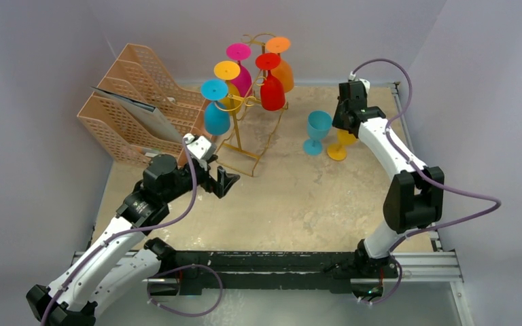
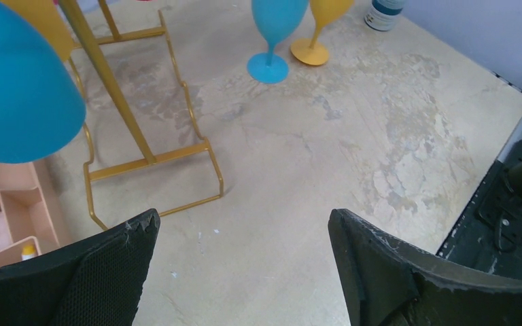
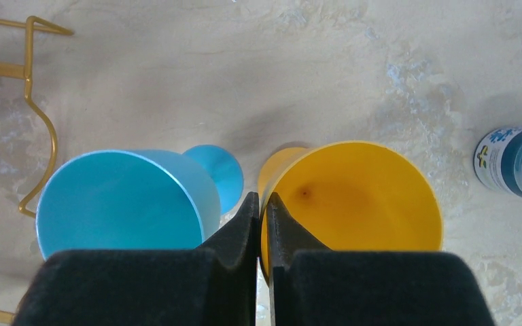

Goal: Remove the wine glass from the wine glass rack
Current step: Place the wine glass at the center of the board.

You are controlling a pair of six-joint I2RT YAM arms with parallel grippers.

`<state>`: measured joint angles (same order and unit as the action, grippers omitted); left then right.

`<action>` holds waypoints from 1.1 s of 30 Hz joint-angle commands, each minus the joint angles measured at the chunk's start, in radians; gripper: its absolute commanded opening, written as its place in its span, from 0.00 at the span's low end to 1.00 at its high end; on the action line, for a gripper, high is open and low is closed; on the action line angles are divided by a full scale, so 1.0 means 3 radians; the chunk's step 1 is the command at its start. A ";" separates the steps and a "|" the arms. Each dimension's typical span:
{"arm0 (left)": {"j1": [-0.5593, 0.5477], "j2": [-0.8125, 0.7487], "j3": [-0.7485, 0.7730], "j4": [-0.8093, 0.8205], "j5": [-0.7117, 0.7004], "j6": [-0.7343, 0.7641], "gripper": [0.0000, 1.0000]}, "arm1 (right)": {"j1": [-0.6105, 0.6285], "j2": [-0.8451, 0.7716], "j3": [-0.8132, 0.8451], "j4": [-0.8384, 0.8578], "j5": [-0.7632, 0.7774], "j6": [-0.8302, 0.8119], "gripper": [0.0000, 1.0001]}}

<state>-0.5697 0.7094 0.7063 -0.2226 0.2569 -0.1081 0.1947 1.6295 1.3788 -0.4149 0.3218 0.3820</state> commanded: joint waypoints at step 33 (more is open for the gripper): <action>0.0013 0.0253 0.0313 0.0376 -0.0524 0.0207 0.94 | 0.0008 0.0300 0.0509 -0.0444 -0.0240 -0.0399 0.19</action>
<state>-0.5697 0.7818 0.7517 -0.1360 0.1150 -0.0582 0.1959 1.7161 1.4746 -0.5091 0.2615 0.2852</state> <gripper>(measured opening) 0.934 0.184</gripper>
